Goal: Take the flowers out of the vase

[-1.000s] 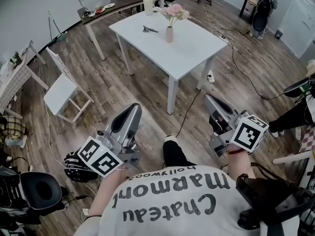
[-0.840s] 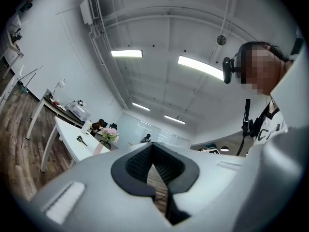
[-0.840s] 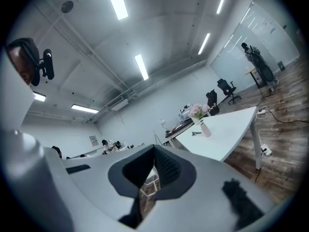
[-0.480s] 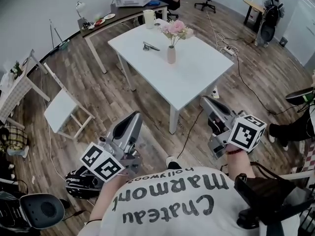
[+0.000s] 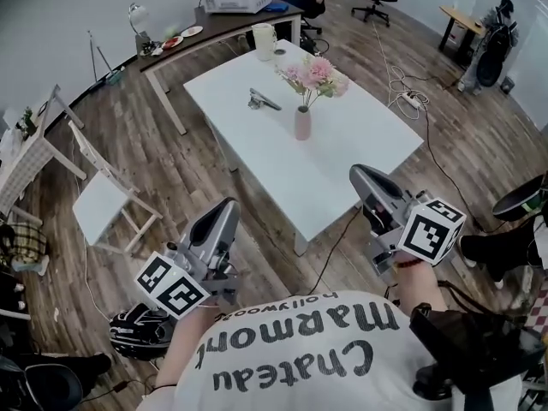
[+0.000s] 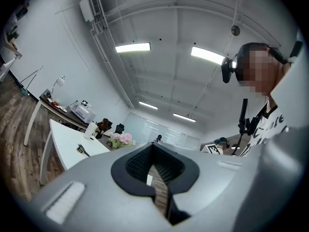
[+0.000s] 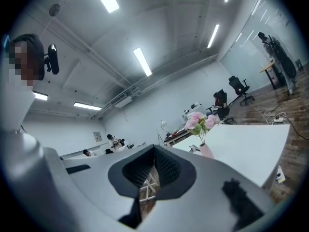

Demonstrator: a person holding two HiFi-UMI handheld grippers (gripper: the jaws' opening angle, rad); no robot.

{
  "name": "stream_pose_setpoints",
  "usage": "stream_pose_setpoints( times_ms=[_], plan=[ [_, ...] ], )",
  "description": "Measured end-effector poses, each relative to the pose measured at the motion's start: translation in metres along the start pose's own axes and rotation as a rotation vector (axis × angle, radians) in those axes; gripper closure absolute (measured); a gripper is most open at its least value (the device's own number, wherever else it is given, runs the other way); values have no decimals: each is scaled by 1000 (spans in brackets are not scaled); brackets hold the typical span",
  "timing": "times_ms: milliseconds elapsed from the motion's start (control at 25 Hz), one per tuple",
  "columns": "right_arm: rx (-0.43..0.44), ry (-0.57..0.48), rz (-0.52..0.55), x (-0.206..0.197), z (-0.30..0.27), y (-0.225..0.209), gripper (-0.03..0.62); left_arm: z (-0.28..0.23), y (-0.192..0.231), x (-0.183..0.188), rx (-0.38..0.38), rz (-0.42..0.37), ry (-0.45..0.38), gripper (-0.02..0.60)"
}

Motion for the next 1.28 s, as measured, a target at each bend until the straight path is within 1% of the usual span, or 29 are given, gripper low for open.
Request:
stream_pose_setpoints(
  times_ms=[160,400,560,720,840,920,1000,1200,1280],
  plan=[
    [10,11,-12,2,-18,-23,579,-21,13,-3,17,-6,2,578],
    [28,13,-19,2,-42,-42,579,-44,27,-2,1,-5,27,578],
    [13,11,-30,3,-55,-58,579,-59,41,1,3,-9,42,578],
    [-15,20,-62,0,-71,-75,579,-76,60,-2,-11,8,77,578],
    [-40,25,-71,-2,-91,-90,577,-92,84,-3,-38,10,89,578],
    [-60,22,-84,-2,-106,-101,579,-106,102,-2,-74,5,89,578],
    [-90,22,-99,-2,-120,-112,579,-123,120,0,-118,15,105,578],
    [-187,23,-124,-8,-153,-139,577,-172,172,-4,-171,38,216,578],
    [-225,21,-133,-10,-168,-148,577,-191,193,-7,-206,58,256,578]
  ],
)
Point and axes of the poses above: the fingertips, and each gripper's own axes: z backward along the fingers, y to its left, x out of its top, the point moved 6 cm from there along z, backward along the fingers, and after that the axes turned 4 degrees about -z, right-handed, at the moved point
